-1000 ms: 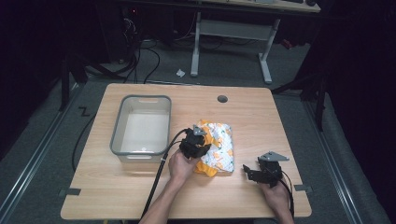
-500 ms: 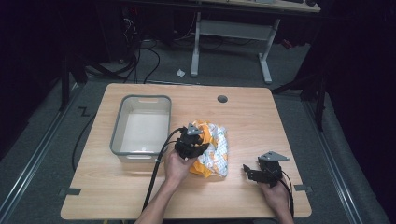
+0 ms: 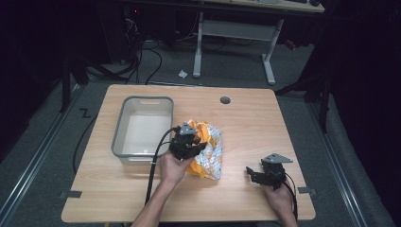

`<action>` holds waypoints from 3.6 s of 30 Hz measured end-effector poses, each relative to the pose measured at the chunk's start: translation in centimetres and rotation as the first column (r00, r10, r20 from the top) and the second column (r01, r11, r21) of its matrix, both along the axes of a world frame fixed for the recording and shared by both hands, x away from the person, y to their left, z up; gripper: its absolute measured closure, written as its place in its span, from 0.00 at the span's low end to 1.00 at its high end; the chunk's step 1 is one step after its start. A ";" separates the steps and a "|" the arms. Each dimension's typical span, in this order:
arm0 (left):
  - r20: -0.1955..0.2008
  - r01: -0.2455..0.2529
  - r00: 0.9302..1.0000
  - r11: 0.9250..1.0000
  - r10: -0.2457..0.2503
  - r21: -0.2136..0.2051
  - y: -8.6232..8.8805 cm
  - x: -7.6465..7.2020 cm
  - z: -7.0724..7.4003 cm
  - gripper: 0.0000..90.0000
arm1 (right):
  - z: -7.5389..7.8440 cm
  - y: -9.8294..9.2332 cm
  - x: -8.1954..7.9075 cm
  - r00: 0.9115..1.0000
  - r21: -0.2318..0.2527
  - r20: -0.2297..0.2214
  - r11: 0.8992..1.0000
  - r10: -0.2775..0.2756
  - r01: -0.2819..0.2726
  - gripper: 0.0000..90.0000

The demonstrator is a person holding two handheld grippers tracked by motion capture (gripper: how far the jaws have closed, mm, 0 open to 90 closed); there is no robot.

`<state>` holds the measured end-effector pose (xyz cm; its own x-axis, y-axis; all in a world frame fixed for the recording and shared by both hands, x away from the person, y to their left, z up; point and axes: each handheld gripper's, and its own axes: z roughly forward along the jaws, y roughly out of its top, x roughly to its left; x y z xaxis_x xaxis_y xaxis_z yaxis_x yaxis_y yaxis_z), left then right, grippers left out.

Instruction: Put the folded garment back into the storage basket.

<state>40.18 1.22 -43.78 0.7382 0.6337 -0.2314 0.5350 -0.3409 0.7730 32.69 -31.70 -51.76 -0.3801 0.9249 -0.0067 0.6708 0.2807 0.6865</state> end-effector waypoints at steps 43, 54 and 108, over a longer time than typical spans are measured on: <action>0.108 -0.065 0.991 0.987 0.081 -0.147 7.9 -0.3 7.0 0.84 | 0.0 0.1 -0.1 1.000 0.000 0.000 1.000 0.013 -0.013 0.28; 0.105 -0.103 0.987 0.980 0.122 -0.170 10.4 0.1 7.4 0.84 | 0.0 0.1 -0.1 1.000 0.000 0.000 1.000 0.013 -0.013 0.28; 0.027 -0.229 0.972 0.963 0.235 -0.141 17.9 4.5 5.5 0.84 | 0.0 0.1 0.0 1.000 0.003 -0.001 1.000 0.004 -0.004 0.28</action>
<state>44.71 19.13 -38.26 0.5860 0.7533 -0.2985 0.5525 -0.1019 0.8273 32.69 -31.58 -51.76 -0.3841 0.9233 -0.0034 0.6705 0.2815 0.6864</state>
